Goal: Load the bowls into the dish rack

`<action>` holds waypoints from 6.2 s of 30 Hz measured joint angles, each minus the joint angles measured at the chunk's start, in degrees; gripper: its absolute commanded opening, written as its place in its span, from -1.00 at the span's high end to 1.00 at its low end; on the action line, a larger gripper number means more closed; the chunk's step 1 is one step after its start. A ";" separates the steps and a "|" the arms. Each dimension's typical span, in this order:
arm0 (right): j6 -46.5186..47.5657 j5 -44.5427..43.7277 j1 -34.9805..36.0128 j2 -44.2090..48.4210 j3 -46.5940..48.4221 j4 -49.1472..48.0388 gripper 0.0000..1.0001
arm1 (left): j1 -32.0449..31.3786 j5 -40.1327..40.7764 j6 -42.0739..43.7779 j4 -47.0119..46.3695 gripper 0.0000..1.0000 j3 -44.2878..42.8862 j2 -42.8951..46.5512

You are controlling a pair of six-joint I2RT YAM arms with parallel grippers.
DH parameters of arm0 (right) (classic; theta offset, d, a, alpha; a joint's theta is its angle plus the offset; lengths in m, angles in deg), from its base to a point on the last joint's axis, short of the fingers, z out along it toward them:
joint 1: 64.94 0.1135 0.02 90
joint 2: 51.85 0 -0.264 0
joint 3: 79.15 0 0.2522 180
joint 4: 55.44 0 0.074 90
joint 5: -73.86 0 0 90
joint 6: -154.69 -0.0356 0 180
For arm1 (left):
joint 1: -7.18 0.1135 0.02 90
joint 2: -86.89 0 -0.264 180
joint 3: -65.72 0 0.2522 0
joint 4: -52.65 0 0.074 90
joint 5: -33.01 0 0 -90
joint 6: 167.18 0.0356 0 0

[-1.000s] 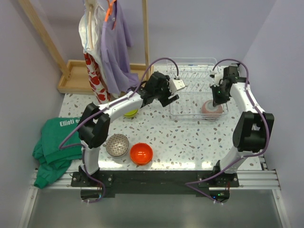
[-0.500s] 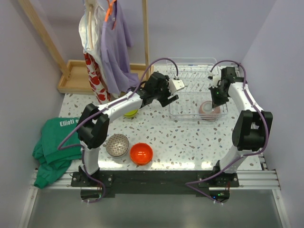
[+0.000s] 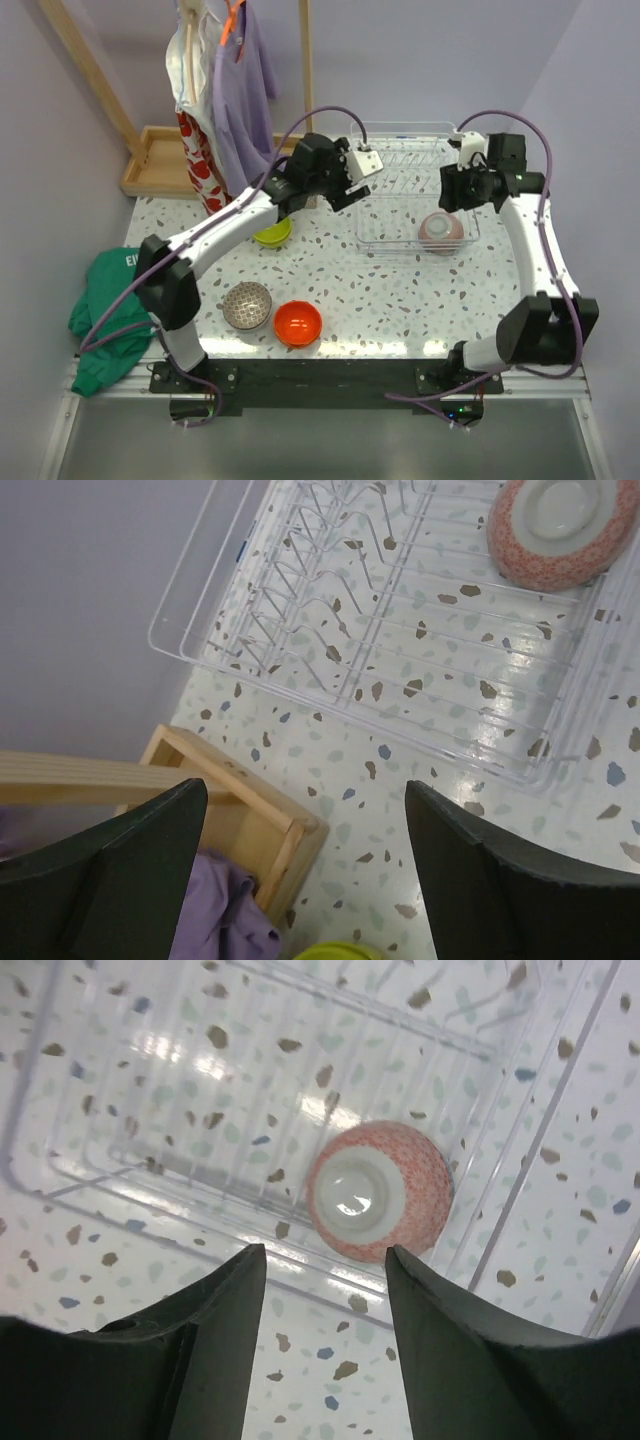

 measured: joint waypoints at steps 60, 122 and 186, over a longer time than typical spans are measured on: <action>13.55 4.22 75.93 -6.19 -17.18 -17.75 0.09 | 21.14 13.75 10.01 34.95 -0.77 50.77 68.02; -37.73 46.84 8.28 -16.46 -1.09 -27.58 1.00 | 5.51 -6.29 6.32 7.61 -0.41 26.14 16.87; -35.65 38.01 -1.60 -26.60 -2.14 -29.77 1.00 | 4.44 -4.81 5.01 0.07 -0.46 20.37 7.10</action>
